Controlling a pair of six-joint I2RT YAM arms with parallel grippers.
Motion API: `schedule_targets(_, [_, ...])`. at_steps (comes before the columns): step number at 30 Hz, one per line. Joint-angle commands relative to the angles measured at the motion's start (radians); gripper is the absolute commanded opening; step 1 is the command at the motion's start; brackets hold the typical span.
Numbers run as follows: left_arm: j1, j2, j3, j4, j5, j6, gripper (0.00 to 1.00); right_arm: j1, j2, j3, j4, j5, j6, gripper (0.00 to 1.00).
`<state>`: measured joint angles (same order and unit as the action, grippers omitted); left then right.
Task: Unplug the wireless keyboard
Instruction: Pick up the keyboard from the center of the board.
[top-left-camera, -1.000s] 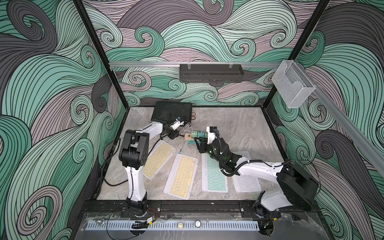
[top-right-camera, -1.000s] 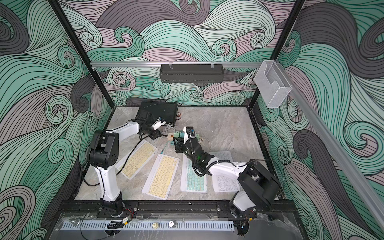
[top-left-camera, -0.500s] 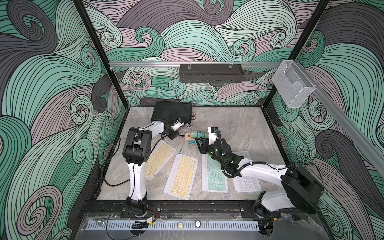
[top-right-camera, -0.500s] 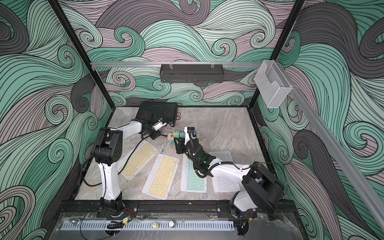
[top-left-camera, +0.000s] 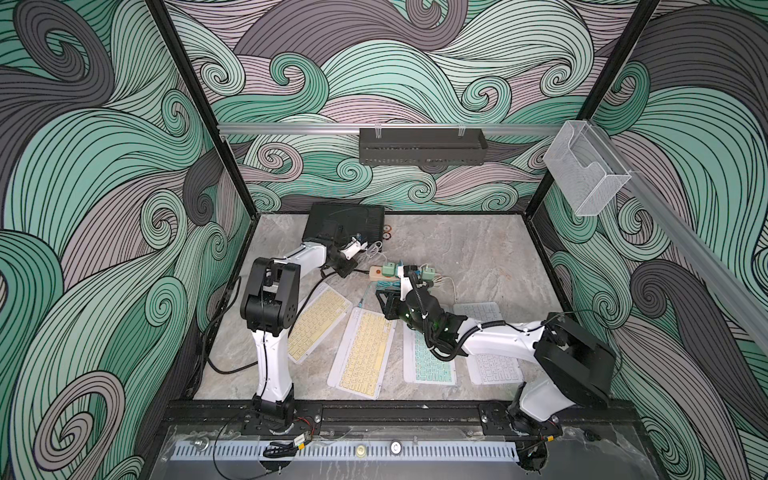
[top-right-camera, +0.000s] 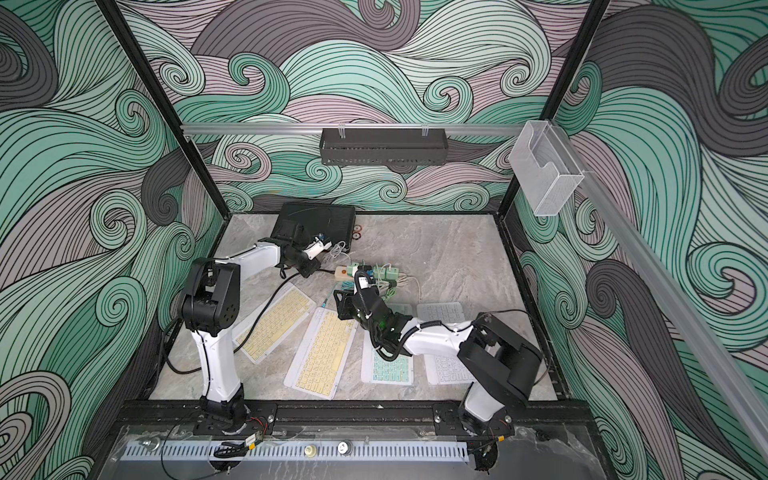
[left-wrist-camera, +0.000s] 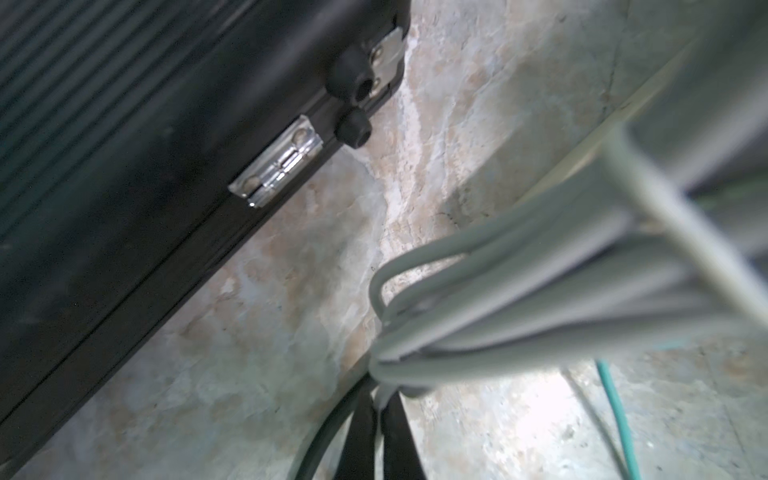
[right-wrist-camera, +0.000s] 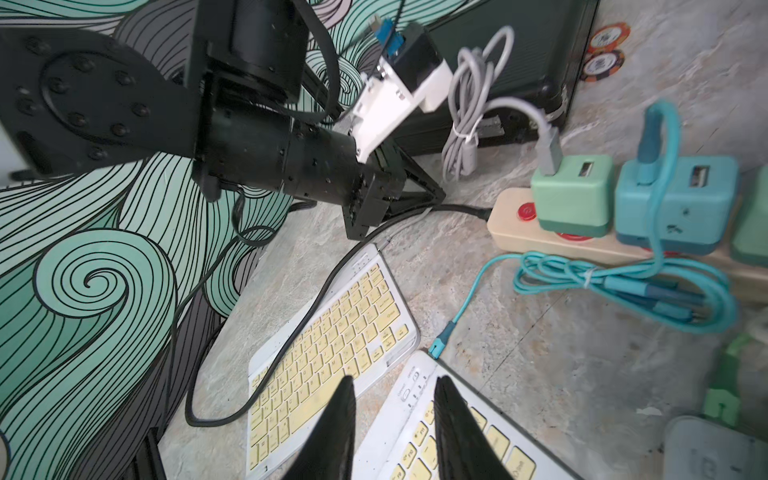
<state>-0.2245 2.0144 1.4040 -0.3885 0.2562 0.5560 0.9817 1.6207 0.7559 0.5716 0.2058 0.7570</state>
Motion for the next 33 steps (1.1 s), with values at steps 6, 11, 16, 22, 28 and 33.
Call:
schedule_targets(6, [0.004, -0.122, -0.033, 0.031, 0.110, -0.047, 0.00, 0.055, 0.189, 0.092, 0.079, 0.000, 0.140, 0.41])
schedule_targets(11, [0.018, -0.184, -0.081, 0.096, 0.103, -0.073, 0.00, 0.081, 0.296, 0.163, 0.109, -0.027, 0.192, 0.44])
schedule_targets(16, [0.027, -0.227, -0.105, 0.125, 0.092, -0.093, 0.00, 0.097, 0.380, 0.185, 0.175, -0.021, 0.264, 0.49])
schedule_targets(22, [0.028, -0.252, -0.110, 0.136, 0.116, -0.108, 0.00, 0.101, 0.460, 0.194, 0.243, -0.015, 0.353, 0.53])
schedule_targets(28, [0.028, -0.260, -0.113, 0.137, 0.127, -0.107, 0.00, 0.103, 0.502, 0.254, 0.223, -0.029, 0.340, 0.57])
schedule_targets(33, [0.029, -0.264, -0.115, 0.137, 0.138, -0.106, 0.00, 0.105, 0.563, 0.314, 0.270, -0.036, 0.356, 0.57])
